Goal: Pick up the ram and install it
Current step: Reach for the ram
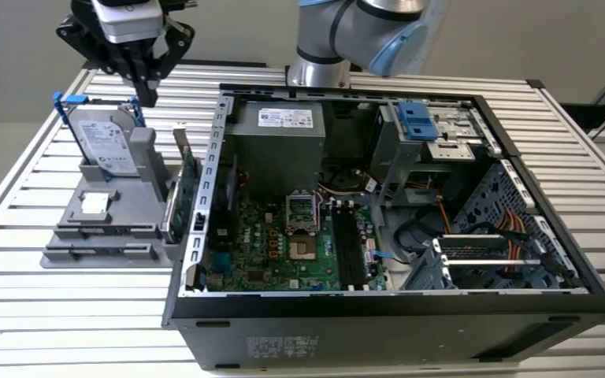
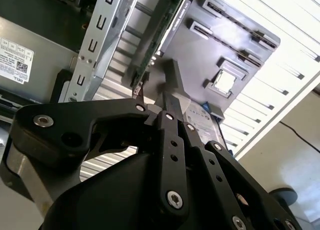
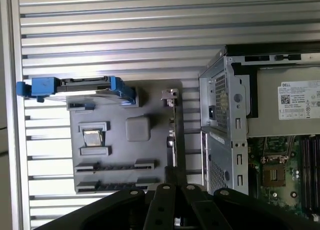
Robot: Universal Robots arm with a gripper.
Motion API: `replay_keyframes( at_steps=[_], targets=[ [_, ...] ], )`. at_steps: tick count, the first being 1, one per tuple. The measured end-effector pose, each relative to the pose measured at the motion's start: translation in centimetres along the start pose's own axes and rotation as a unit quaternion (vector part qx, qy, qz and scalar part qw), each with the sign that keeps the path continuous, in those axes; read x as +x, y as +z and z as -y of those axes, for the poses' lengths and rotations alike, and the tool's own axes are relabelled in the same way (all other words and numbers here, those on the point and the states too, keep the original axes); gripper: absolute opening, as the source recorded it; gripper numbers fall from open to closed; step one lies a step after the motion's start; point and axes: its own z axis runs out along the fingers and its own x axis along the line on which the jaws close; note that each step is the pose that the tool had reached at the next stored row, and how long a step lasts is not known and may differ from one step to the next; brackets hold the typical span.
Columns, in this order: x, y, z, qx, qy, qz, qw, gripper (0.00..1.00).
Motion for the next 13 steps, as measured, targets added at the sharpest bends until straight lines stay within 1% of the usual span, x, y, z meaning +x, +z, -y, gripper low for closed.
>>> replay_keyframes(
  at_steps=[13],
  targets=[
    [1.85,0.02,0.11,0.0000,0.000,0.0000,1.0000,0.00]
  ],
)
